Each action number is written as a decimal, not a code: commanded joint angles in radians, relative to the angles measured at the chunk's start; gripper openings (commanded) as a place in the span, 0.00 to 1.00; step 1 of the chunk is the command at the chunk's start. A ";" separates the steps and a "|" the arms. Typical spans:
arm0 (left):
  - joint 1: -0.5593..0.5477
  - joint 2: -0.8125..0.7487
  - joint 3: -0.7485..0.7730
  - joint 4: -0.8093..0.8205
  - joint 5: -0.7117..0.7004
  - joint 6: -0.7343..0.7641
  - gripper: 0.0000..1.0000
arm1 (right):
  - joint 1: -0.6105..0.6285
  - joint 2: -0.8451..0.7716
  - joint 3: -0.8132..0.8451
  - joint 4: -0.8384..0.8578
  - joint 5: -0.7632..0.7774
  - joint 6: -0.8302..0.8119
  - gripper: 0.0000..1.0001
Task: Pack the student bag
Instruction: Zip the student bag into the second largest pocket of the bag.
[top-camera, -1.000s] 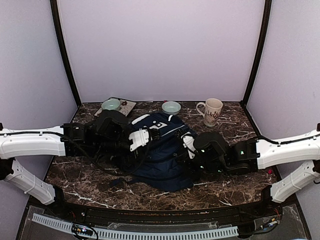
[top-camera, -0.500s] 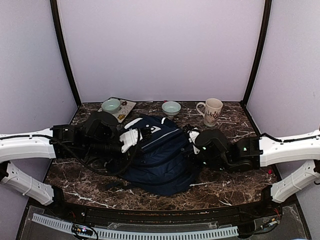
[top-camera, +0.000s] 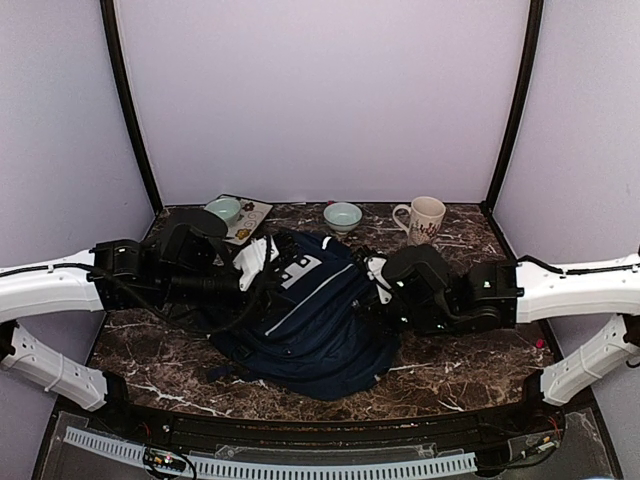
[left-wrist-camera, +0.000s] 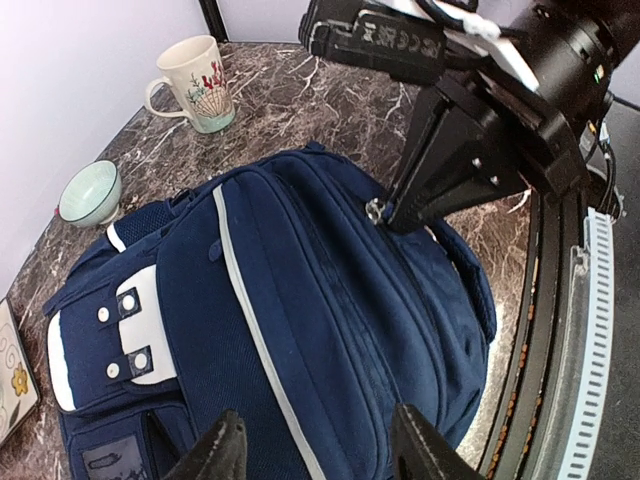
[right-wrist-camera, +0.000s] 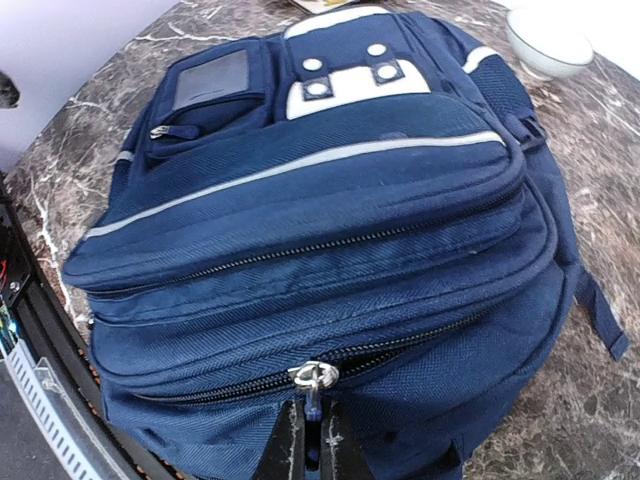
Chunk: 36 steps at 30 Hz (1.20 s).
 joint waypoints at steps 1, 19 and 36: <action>-0.003 -0.063 0.041 -0.011 0.051 -0.093 0.52 | 0.034 0.045 0.144 0.043 -0.058 -0.038 0.00; -0.008 -0.086 0.004 -0.030 0.106 -0.228 0.43 | 0.112 0.151 0.387 0.038 -0.124 -0.099 0.00; -0.008 -0.060 -0.032 -0.050 0.158 -0.207 0.44 | 0.116 0.155 0.387 0.032 -0.115 -0.079 0.00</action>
